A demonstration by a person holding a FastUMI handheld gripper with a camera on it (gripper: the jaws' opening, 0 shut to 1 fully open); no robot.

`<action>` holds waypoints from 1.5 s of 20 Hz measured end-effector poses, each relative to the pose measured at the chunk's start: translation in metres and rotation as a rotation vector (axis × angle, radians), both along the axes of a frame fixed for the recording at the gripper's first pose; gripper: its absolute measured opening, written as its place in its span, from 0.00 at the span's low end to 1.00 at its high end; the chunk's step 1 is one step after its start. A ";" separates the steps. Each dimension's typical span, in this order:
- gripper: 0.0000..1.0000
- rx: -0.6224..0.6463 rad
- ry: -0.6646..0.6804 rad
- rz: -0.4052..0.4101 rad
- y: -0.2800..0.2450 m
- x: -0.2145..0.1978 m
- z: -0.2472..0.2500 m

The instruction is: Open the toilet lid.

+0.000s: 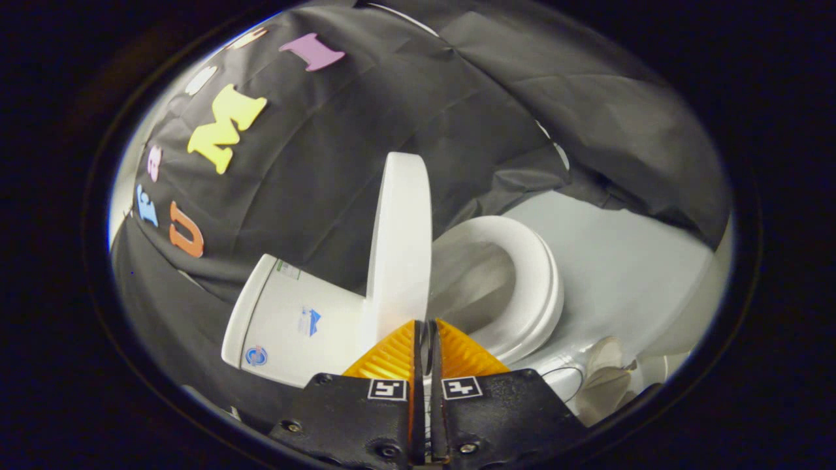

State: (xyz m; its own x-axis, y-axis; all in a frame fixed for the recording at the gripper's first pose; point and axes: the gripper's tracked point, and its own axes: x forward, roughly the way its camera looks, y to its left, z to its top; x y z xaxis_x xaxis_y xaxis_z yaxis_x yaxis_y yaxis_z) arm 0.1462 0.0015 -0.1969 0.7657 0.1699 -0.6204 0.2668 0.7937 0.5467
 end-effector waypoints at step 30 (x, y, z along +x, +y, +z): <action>0.07 -0.306 -0.064 0.050 0.121 0.012 0.079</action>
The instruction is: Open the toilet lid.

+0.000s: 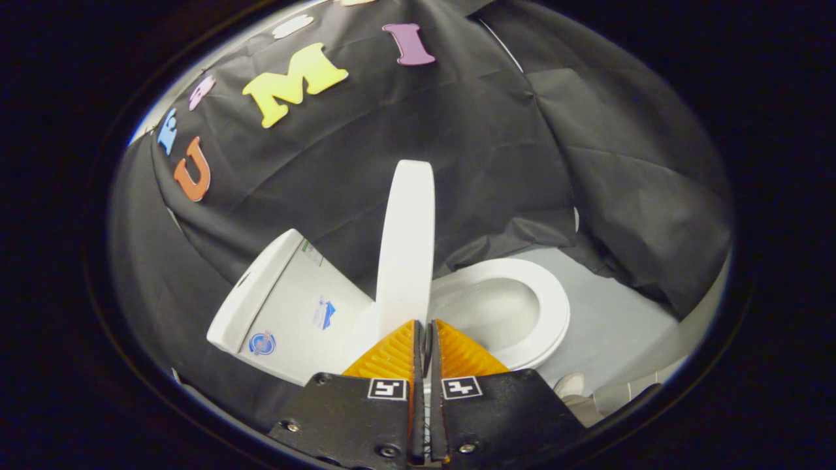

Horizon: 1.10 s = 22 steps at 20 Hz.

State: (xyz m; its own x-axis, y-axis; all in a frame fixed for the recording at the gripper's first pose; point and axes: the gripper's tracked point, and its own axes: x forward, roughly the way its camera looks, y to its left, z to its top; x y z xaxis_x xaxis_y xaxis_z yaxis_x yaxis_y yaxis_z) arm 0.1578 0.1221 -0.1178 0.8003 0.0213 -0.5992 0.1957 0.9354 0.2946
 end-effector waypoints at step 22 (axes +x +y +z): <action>0.10 -0.176 -0.064 0.151 0.119 0.017 0.030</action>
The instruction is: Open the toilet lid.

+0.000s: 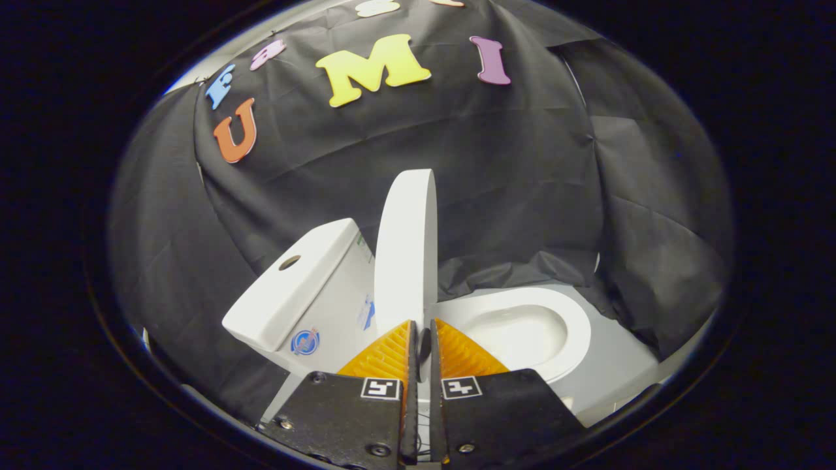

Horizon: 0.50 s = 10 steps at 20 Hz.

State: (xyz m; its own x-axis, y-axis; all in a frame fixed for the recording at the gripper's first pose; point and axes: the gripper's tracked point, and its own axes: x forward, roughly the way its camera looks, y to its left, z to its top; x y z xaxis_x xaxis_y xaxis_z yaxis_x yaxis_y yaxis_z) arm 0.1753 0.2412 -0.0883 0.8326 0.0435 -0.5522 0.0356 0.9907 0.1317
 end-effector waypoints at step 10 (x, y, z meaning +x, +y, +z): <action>0.12 -0.096 -0.028 0.084 0.056 0.005 -0.003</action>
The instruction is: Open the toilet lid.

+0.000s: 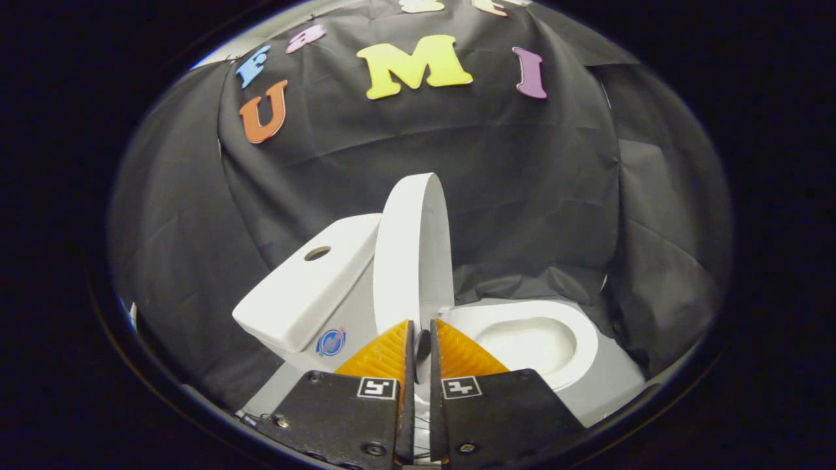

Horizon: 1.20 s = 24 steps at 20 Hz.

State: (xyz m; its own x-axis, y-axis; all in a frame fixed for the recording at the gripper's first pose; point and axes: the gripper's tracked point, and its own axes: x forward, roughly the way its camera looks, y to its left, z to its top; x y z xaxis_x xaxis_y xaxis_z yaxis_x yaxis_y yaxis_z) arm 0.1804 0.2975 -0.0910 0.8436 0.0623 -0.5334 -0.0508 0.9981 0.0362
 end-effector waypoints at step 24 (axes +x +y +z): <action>0.13 -0.171 -0.034 0.129 0.076 0.005 -0.017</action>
State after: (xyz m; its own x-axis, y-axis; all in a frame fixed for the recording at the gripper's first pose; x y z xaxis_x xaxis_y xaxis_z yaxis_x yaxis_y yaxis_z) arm 0.1856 0.3735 -0.1084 0.8521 0.0820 -0.5170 -0.1770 0.9746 -0.1372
